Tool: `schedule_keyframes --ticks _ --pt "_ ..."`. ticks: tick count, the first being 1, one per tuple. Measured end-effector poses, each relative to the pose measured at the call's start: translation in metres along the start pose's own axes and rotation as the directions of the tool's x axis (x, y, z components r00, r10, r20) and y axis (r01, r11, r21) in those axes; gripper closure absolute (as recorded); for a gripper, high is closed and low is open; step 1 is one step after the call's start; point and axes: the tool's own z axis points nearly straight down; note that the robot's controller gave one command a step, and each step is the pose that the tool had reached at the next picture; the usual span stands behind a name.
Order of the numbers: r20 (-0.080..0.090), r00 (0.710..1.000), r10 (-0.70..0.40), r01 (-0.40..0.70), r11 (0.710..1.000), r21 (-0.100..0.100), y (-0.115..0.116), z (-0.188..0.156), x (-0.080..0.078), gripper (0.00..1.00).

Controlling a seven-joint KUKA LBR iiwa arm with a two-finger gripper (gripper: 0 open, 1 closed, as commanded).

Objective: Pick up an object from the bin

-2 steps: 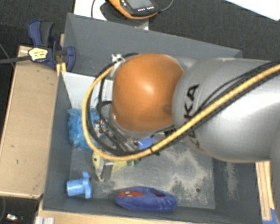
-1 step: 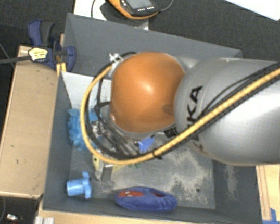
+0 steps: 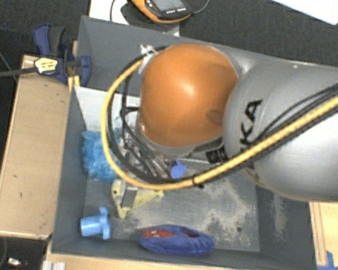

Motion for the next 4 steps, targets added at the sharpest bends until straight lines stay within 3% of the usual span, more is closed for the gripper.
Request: schedule_keyframes --ticks 1,2,3,4 --pt "0.004 0.999 -0.043 0.043 0.999 -0.001 -0.008 -0.016 0.006 0.00" --pt "0.004 0.997 0.074 -0.074 0.997 -0.002 -0.064 0.019 0.014 0.00" --pt "0.010 1.000 0.014 -0.013 1.000 -0.005 -0.104 0.060 0.001 0.00" --pt "0.008 1.000 0.015 -0.015 1.000 -0.004 -0.094 0.057 0.007 0.00"
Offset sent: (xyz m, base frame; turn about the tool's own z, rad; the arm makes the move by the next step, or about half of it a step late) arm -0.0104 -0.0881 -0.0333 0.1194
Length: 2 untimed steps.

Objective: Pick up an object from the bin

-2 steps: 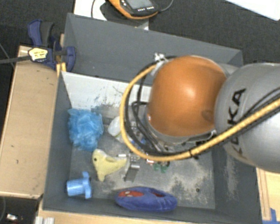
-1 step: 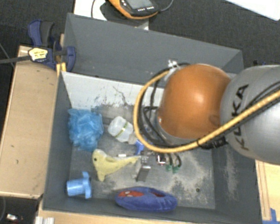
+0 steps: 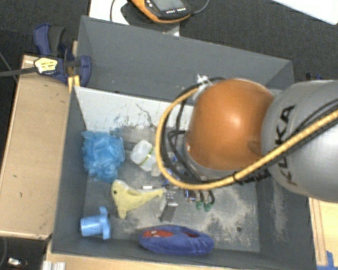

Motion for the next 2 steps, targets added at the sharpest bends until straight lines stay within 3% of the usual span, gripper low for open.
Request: schedule_keyframes --ticks 1,2 --pt "0.002 1.000 0.029 -0.029 1.000 0.000 -0.049 -0.020 0.004 0.00" --pt "0.006 0.961 0.278 -0.278 0.961 -0.004 -0.003 -0.007 -0.010 0.00"
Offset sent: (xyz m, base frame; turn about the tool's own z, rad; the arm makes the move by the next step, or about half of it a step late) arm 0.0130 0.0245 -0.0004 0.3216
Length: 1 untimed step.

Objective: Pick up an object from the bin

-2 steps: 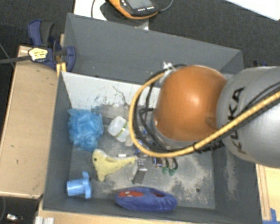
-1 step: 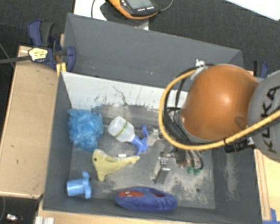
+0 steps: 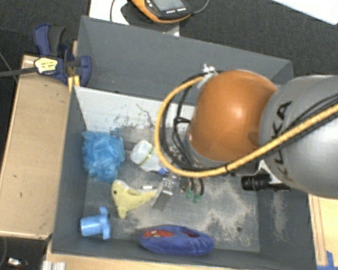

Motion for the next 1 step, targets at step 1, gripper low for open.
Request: schedule_keyframes --ticks 1 --pt "-0.002 0.987 -0.162 0.162 0.987 0.004 -0.0306 -0.0213 0.0067 0.00"
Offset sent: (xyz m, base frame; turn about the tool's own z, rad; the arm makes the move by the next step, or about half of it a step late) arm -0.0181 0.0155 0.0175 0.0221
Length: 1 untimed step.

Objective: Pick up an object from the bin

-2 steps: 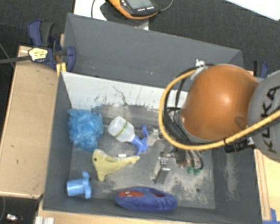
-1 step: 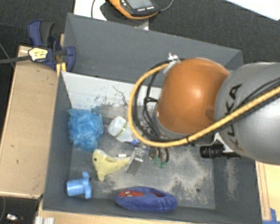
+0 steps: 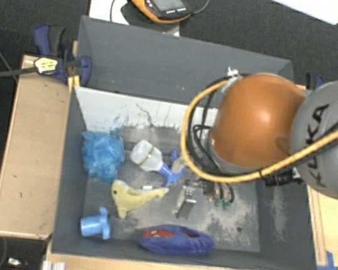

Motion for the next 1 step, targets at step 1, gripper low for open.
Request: schedule_keyframes --ticks 1 --pt "0.003 1.000 0.021 -0.021 1.000 -0.003 0.0095 0.0011 0.0011 0.00"
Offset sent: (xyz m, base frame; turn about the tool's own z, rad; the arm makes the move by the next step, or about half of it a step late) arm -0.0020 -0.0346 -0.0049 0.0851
